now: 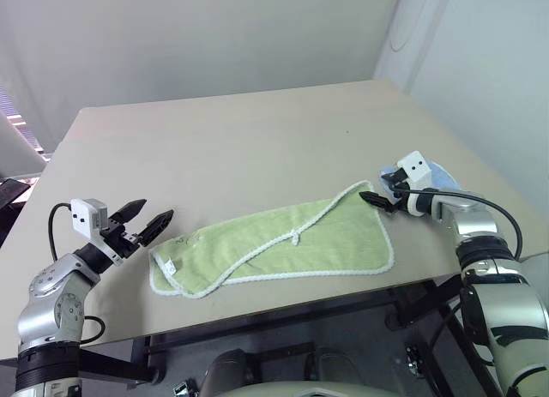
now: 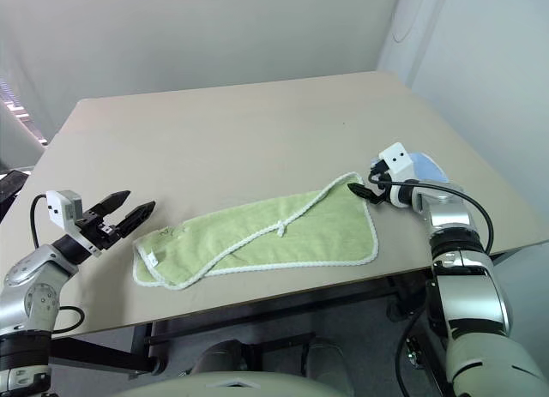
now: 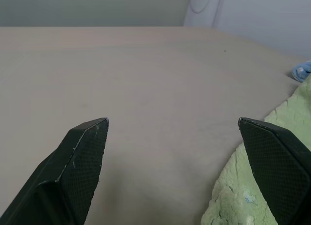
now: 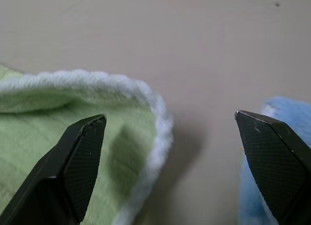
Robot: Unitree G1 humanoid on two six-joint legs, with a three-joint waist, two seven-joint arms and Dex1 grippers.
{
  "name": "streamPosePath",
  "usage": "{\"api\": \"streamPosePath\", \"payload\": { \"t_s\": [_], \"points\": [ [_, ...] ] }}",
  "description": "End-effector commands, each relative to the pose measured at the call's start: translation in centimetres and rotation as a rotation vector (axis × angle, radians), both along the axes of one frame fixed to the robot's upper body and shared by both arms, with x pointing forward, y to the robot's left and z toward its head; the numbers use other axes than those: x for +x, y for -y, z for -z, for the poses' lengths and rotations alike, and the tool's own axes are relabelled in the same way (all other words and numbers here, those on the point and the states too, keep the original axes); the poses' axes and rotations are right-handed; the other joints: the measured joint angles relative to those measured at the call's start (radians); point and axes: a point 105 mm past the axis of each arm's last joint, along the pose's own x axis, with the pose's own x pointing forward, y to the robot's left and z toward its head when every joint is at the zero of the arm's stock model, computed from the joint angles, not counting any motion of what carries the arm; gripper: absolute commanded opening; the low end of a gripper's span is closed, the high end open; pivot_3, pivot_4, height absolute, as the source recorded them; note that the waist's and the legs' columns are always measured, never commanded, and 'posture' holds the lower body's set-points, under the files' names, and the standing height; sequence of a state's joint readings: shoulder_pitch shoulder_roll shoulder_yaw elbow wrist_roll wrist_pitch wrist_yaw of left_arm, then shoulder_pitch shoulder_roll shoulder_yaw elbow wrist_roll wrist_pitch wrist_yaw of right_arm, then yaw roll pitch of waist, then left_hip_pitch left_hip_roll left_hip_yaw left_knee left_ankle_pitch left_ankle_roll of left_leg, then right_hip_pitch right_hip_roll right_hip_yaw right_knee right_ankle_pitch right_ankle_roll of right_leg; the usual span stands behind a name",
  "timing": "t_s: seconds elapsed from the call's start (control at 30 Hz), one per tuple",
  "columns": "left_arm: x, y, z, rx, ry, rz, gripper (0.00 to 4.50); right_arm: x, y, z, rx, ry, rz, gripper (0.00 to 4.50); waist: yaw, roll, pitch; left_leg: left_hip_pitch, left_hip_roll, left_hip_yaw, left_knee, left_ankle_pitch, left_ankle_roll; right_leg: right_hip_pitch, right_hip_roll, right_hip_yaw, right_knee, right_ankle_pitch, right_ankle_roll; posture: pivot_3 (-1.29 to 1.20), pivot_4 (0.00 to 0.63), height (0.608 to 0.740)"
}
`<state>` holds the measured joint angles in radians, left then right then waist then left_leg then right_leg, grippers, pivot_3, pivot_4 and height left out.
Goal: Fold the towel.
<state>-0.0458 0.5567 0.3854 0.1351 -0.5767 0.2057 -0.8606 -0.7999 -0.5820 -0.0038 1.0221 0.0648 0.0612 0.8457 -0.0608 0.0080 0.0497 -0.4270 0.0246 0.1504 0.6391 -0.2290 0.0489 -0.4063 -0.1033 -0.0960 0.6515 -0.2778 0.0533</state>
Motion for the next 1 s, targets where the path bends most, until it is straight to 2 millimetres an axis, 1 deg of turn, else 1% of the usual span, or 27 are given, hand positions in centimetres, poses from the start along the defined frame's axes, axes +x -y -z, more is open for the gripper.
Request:
{"api": "streamPosePath", "payload": {
  "t_s": [0.03, 0.07, 0.17, 0.3, 0.37, 0.4, 0.5, 0.53, 0.63, 0.73, 0.83, 0.93, 1.0],
  "points": [
    [0.0, -0.5, -1.9, 0.021, 0.079, -0.023, 4.5, 1.1, -0.7, -1.2, -0.018, 0.032, 0.003, 4.47, -0.002, 0.0, 0.0, 0.0, 0.0, 0.0, 0.0, 0.001, -0.002, 0.0, 0.0, 0.0, 0.0, 0.0, 0.0, 0.0, 0.0, 0.724],
    [-0.1, -0.5, -2.0, 0.022, 0.08, -0.025, 4.5, 1.3, -0.8, -1.1, -0.018, 0.032, 0.004, 4.47, -0.003, 0.0, 0.0, 0.0, 0.0, 0.0, 0.0, 0.002, -0.003, 0.0, 0.0, 0.0, 0.0, 0.0, 0.0, 0.0, 0.0, 0.724],
    [-0.2, -0.8, -2.0, 0.03, 0.084, -0.038, 4.5, 1.4, -1.0, -0.9, -0.029, 0.023, 0.006, 3.84, -0.006, 0.0, 0.0, 0.0, 0.0, 0.0, 0.0, 0.002, -0.004, 0.0, 0.0, 0.0, 0.0, 0.0, 0.0, 0.0, 0.0, 0.724],
    [-0.4, -1.0, -2.2, 0.026, 0.089, -0.051, 4.5, 1.6, -1.0, -1.5, -0.017, 0.059, 0.004, 2.44, -0.009, 0.0, 0.0, 0.0, 0.0, 0.001, 0.0, 0.002, -0.004, 0.0, 0.0, 0.0, 0.0, 0.0, 0.0, 0.0, 0.0, 0.724],
    [-0.8, -0.9, -2.0, 0.027, 0.076, -0.036, 4.5, 1.9, -1.1, -2.5, 0.016, 0.095, 0.003, 1.7, -0.009, 0.0, 0.0, 0.0, 0.0, 0.001, 0.0, 0.002, -0.004, 0.0, 0.0, 0.0, 0.001, 0.0, 0.0, 0.0, 0.0, 0.724],
    [-0.9, -0.9, -1.9, 0.025, 0.066, -0.028, 4.5, 2.0, -1.2, -2.8, 0.029, 0.108, 0.003, 1.24, -0.009, 0.0, 0.0, 0.0, 0.0, 0.001, 0.0, 0.002, -0.004, 0.0, 0.0, 0.0, 0.001, 0.0, 0.0, 0.0, 0.0, 0.724],
    [-1.7, -0.4, -1.9, 0.019, 0.031, 0.019, 4.5, 2.1, -1.4, -3.7, 0.049, 0.145, -0.017, 0.15, -0.01, 0.0, 0.0, 0.0, 0.001, 0.001, 0.0, 0.002, -0.004, -0.001, 0.0, 0.0, 0.001, 0.0, 0.0, 0.0, 0.0, 0.724],
    [-2.1, -0.3, -1.9, 0.024, 0.026, 0.032, 4.5, 2.0, -1.6, -4.1, 0.06, 0.158, -0.033, 0.07, -0.01, 0.0, 0.0, 0.0, 0.001, 0.001, 0.0, 0.002, -0.004, -0.001, 0.0, 0.0, 0.001, 0.0, 0.0, 0.0, 0.0, 0.724],
    [-2.5, 0.0, -2.2, 0.058, 0.019, 0.061, 4.5, 1.9, -1.8, -5.1, 0.081, 0.187, -0.066, 0.07, -0.009, 0.0, 0.0, 0.0, 0.001, 0.001, 0.0, 0.002, -0.004, -0.001, 0.0, 0.0, 0.001, 0.0, 0.0, 0.0, 0.0, 0.724],
    [-3.4, 1.3, -2.1, 0.111, -0.006, 0.15, 4.5, 1.8, -2.3, -6.4, 0.096, 0.229, -0.097, 0.07, -0.009, 0.0, 0.0, 0.0, 0.001, 0.001, -0.001, 0.002, -0.003, -0.001, 0.0, 0.0, 0.001, 0.0, 0.0, 0.0, 0.0, 0.724],
    [-4.6, 2.8, -1.1, 0.19, -0.054, 0.255, 4.5, 1.8, -2.9, -7.6, 0.119, 0.265, -0.116, 0.07, -0.009, 0.001, 0.0, 0.0, 0.001, 0.002, -0.002, 0.001, -0.003, -0.002, 0.0, 0.0, 0.001, 0.0, 0.0, 0.0, 0.0, 0.724],
    [-6.4, 4.9, 0.0, 0.281, -0.102, 0.405, 4.5, 1.9, -3.4, -8.6, 0.119, 0.299, -0.115, 0.07, -0.009, 0.0, 0.0, 0.0, 0.001, 0.004, -0.006, 0.002, -0.004, -0.003, 0.0, 0.001, 0.0, 0.0, -0.001, 0.0, 0.0, 0.724],
    [-7.3, 5.6, 0.6, 0.353, -0.12, 0.478, 4.5, 2.0, -3.7, -9.1, 0.122, 0.316, -0.104, 0.07, -0.008, 0.0, 0.0, 0.0, 0.001, 0.004, -0.008, 0.003, -0.006, -0.005, 0.0, 0.001, -0.001, 0.0, -0.001, 0.0, 0.0, 0.724]
  ]
}}
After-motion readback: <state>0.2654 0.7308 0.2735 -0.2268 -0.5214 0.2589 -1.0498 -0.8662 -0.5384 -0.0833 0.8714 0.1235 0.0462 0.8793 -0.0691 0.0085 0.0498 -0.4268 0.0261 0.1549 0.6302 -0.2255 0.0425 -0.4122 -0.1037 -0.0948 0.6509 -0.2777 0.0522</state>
